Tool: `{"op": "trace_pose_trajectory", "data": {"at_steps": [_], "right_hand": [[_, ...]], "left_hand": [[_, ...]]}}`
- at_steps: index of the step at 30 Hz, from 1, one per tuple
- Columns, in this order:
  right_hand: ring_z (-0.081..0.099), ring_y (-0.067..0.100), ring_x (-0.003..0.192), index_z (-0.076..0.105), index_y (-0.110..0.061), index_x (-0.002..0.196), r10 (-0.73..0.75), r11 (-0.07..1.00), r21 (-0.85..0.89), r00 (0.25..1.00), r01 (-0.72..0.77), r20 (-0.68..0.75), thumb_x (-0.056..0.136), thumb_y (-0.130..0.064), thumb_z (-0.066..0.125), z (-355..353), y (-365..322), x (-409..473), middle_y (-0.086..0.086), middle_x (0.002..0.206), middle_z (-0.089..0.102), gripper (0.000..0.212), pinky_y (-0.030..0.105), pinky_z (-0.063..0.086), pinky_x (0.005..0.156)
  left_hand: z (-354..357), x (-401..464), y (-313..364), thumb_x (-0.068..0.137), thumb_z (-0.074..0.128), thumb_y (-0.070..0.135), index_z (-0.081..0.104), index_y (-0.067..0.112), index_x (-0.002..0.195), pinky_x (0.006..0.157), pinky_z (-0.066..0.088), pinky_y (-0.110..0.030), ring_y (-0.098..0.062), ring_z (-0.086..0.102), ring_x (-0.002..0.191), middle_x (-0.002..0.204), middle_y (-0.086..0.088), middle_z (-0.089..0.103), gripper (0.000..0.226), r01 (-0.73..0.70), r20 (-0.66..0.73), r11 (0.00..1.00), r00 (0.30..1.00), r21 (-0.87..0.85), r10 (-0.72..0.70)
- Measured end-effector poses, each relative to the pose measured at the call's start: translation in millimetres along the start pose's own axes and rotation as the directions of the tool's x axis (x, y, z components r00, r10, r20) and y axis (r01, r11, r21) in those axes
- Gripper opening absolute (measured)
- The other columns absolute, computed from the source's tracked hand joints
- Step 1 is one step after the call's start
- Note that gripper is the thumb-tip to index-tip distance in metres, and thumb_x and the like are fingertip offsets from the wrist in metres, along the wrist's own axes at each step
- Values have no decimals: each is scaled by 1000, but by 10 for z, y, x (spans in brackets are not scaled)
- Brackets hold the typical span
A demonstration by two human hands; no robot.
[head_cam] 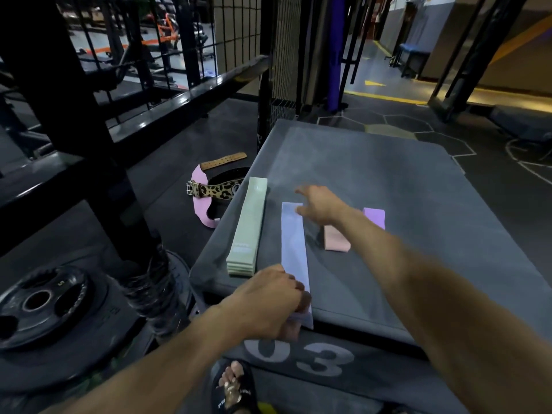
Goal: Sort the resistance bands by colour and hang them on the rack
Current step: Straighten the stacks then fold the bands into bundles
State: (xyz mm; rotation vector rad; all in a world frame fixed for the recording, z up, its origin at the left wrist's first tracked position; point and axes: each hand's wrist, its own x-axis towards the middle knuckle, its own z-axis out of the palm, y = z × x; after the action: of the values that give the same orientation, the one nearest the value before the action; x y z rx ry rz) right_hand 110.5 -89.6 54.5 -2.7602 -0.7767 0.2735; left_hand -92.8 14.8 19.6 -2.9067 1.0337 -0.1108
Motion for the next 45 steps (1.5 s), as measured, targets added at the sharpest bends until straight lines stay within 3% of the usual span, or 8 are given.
{"op": "trace_pose_trajectory", "data": {"at_steps": [3,7,12,16,21,27,40,45], "right_hand": [[39,28,143,36,-12,154,22,999,-35,987,-16,157,98,-18,54,12,-40,319,10,158,39,59,35,31,117],[46,30,136,52,-5,142,55,990,-142,957,-14,286,102,-17,44,69,-160,508,12,151,48,43,35,36,113],[65,31,97,63,-14,104,59,983,-185,951,-2,304,87,-28,65,69,-111,603,6,108,65,22,37,53,79],[59,29,75,67,-11,98,78,984,-176,948,-24,308,78,-31,67,71,-147,617,15,98,67,28,39,56,75],[68,30,96,67,-14,97,100,991,-121,929,-60,357,64,-39,62,94,-129,617,6,107,67,42,42,60,87],[59,27,72,68,-9,89,74,997,-18,958,-72,277,82,-21,63,44,-93,507,5,84,60,15,29,54,61],[59,16,72,67,-20,83,-255,965,-91,959,245,-124,79,-16,75,-960,-234,-108,-4,76,64,10,25,41,61],[59,-5,63,72,-20,82,-331,941,-130,929,312,-168,72,-17,82,-1387,-339,-318,-7,72,68,14,11,40,55]], "left_hand": [[114,47,11,63,54,33,51,22,61,64,36,-29,-23,60,61,64,-2,62,12,-46,11,998,999,-39,46],[192,97,2,67,60,34,64,22,77,74,48,-35,-25,64,69,77,-1,68,16,-87,107,996,991,31,83],[235,101,-25,64,62,33,60,22,74,75,47,-36,-25,63,70,75,-1,66,15,-109,126,994,986,25,105],[217,80,-20,65,64,33,60,23,75,75,48,-34,-25,63,72,77,-1,66,15,-105,118,994,988,15,102],[196,72,-3,69,63,32,63,21,80,76,46,-33,-26,64,74,79,-2,67,16,-94,112,996,989,2,94],[190,77,26,62,63,32,57,24,71,71,45,-33,-23,59,66,71,1,62,13,-73,130,997,989,1,73],[25,104,21,54,59,26,59,22,62,65,39,-29,-21,57,58,61,2,58,10,-17,9,1000,1000,-19,17],[-159,235,101,77,55,23,64,17,94,89,37,-36,-27,62,91,99,-4,68,21,93,171,984,978,154,-119]]}}
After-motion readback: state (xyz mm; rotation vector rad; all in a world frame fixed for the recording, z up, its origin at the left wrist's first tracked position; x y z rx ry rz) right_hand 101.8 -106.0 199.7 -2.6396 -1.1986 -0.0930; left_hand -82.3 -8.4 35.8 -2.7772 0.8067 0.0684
